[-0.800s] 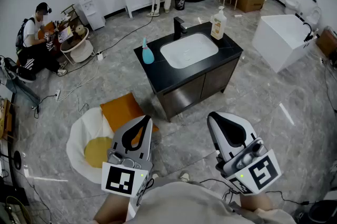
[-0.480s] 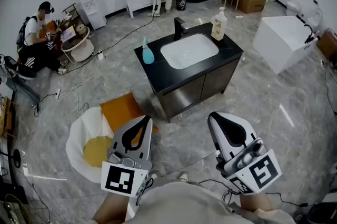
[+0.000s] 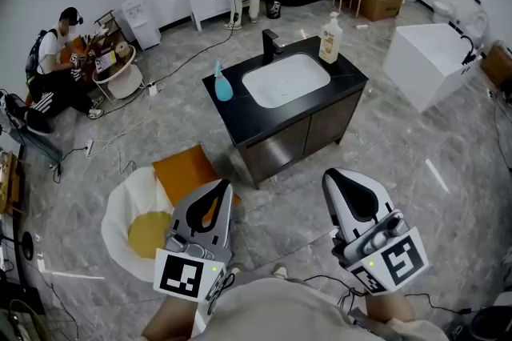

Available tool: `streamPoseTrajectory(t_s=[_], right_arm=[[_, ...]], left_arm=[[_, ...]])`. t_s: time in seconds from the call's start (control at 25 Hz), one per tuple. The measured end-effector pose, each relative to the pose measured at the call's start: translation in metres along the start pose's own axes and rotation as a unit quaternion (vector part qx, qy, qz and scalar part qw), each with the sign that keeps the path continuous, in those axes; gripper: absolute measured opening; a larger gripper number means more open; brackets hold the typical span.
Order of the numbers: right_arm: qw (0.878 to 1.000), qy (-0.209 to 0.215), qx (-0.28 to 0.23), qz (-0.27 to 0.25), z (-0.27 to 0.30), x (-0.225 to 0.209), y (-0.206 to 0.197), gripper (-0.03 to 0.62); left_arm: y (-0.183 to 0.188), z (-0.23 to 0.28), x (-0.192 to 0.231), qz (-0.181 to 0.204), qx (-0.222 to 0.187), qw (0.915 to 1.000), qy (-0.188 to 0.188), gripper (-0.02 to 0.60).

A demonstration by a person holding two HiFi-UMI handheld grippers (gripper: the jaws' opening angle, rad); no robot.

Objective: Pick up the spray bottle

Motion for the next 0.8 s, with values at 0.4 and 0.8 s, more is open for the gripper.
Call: streamPoseTrajectory(t_s=[0.4,0.8], right_arm=[[1.000,-0.007,0.001,-0.001,-0.015,-0.008,-0.003,0.028],[1.000,-0.021,0.014,0.009,0.008,-0.027,-0.020,0.028]], left_arm=[[0.001,0.007,-0.011,0.006,0.014,0.9999,0.005,0.233],[-0.002,0.043,0.013,-0.006,-0.008,0.9999,0.013,0.239]])
Point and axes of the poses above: the fingertips, and each gripper's own axes: z forward along the fingers, x to its left, y out of its top, the point moved 9 cm from there along -z, backward along the fingers, and after that the axes turned 2 degrees about x, right-handed, at the moved point
